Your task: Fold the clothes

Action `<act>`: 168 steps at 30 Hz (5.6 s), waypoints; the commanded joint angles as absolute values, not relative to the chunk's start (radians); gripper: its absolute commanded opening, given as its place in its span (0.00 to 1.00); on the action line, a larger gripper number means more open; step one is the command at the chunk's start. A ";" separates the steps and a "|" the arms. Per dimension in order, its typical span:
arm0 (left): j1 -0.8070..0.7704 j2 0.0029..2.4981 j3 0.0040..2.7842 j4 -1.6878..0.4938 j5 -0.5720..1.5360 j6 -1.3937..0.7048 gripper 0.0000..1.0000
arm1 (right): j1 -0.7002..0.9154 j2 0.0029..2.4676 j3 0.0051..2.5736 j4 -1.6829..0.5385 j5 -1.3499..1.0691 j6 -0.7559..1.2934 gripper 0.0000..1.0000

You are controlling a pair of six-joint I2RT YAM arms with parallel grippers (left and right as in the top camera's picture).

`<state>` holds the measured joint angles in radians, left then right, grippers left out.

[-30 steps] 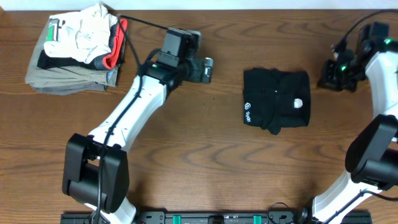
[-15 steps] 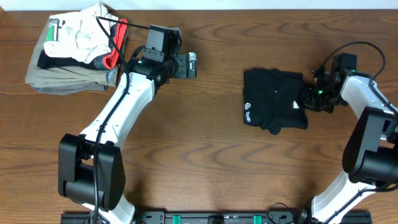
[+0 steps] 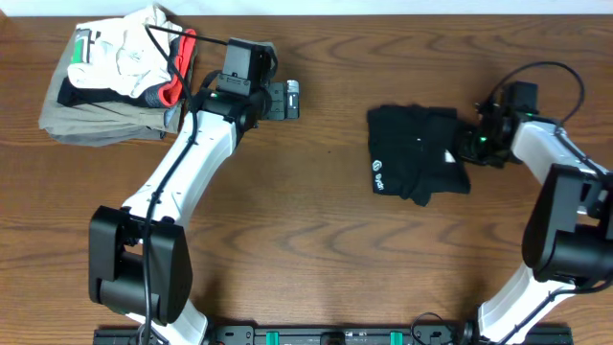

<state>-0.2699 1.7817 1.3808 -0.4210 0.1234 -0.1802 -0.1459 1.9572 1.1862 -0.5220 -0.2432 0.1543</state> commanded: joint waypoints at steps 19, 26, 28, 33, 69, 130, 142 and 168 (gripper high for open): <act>-0.144 1.744 1.399 -0.594 0.104 -0.097 0.98 | 0.201 2.070 1.359 -0.538 -0.320 0.250 0.01; -0.090 1.678 1.401 -0.598 0.104 -0.112 0.98 | 0.155 2.028 1.687 -0.927 -0.322 0.102 0.32; -0.071 1.640 1.401 -0.602 0.104 -0.118 0.98 | 0.151 2.015 1.764 -1.019 -0.322 0.059 0.37; -0.020 1.537 1.401 -0.623 0.104 -0.162 0.98 | 0.197 2.000 1.853 -1.207 -0.323 -0.063 0.40; 0.139 1.438 1.401 -0.703 0.119 -0.264 0.98 | 0.579 2.002 1.378 -1.046 -0.210 -0.193 0.14; -0.677 2.106 1.552 -0.225 -0.084 -0.300 1.00 | -0.138 1.838 1.724 -0.961 -0.101 0.179 0.93; -0.598 2.106 1.552 -0.464 -0.099 -0.152 1.00 | -0.138 1.838 1.724 -0.961 -0.101 0.178 0.93; -0.383 1.938 1.552 -0.611 -0.099 0.150 1.00 | -0.137 1.838 1.724 -0.962 -0.102 0.167 0.93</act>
